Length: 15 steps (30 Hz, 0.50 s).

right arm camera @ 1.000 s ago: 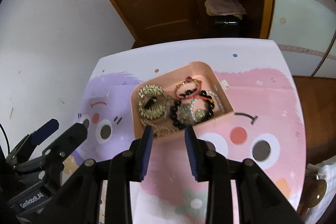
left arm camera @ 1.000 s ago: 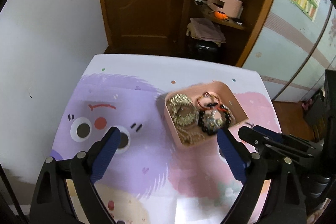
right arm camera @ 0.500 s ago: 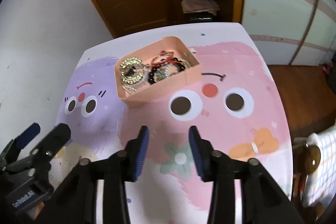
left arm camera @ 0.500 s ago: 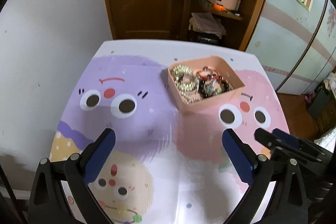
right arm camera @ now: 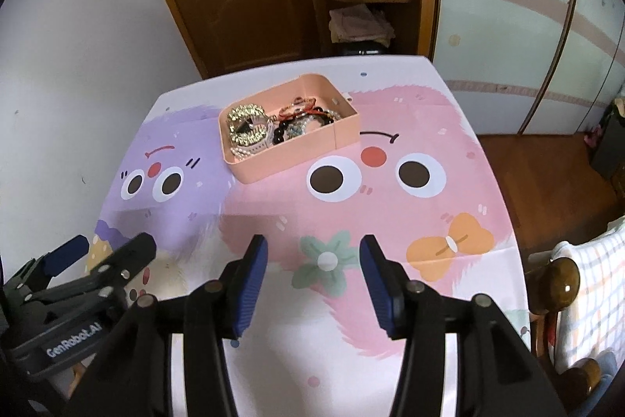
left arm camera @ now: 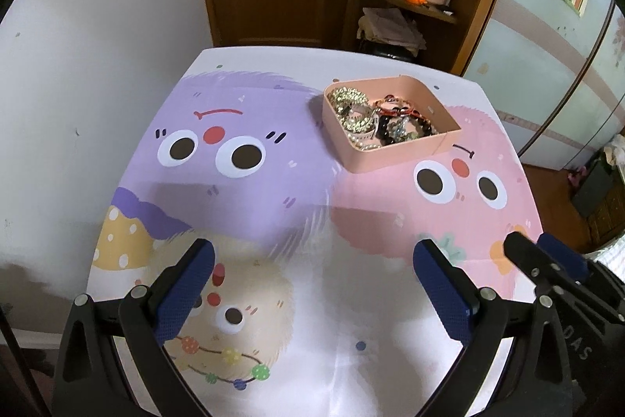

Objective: Organize jewelry

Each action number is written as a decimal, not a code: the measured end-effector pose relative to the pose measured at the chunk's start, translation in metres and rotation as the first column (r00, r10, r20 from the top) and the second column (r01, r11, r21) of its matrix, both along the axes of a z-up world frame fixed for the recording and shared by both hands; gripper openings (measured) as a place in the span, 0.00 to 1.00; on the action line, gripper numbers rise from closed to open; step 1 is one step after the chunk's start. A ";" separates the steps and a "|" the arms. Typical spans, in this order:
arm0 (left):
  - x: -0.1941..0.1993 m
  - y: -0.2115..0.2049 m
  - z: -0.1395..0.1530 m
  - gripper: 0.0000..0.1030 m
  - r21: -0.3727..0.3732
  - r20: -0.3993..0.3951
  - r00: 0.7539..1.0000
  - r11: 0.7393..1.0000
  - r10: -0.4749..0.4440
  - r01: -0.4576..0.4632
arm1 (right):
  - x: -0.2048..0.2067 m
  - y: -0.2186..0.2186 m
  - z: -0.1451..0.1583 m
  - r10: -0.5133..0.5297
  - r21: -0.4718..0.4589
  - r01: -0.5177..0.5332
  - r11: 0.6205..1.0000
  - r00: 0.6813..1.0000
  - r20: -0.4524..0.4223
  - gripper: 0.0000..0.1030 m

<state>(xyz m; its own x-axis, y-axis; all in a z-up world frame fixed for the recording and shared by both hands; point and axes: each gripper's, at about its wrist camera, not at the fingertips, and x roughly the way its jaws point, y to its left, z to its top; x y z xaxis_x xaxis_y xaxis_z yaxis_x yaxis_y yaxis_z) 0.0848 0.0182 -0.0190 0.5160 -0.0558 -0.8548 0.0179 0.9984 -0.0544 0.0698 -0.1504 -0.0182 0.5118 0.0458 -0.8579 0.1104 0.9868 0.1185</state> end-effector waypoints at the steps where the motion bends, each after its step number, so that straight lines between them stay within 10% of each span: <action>1: -0.002 0.001 0.001 0.98 -0.003 -0.001 1.000 1.000 0.000 0.000 | -0.002 0.001 0.002 0.001 -0.001 -0.001 1.000 1.000 0.005 0.48; 15: -0.029 0.003 0.037 0.98 0.002 0.090 0.996 1.000 0.004 -0.004 | -0.030 0.013 0.033 0.034 -0.019 -0.032 0.999 0.995 0.089 0.48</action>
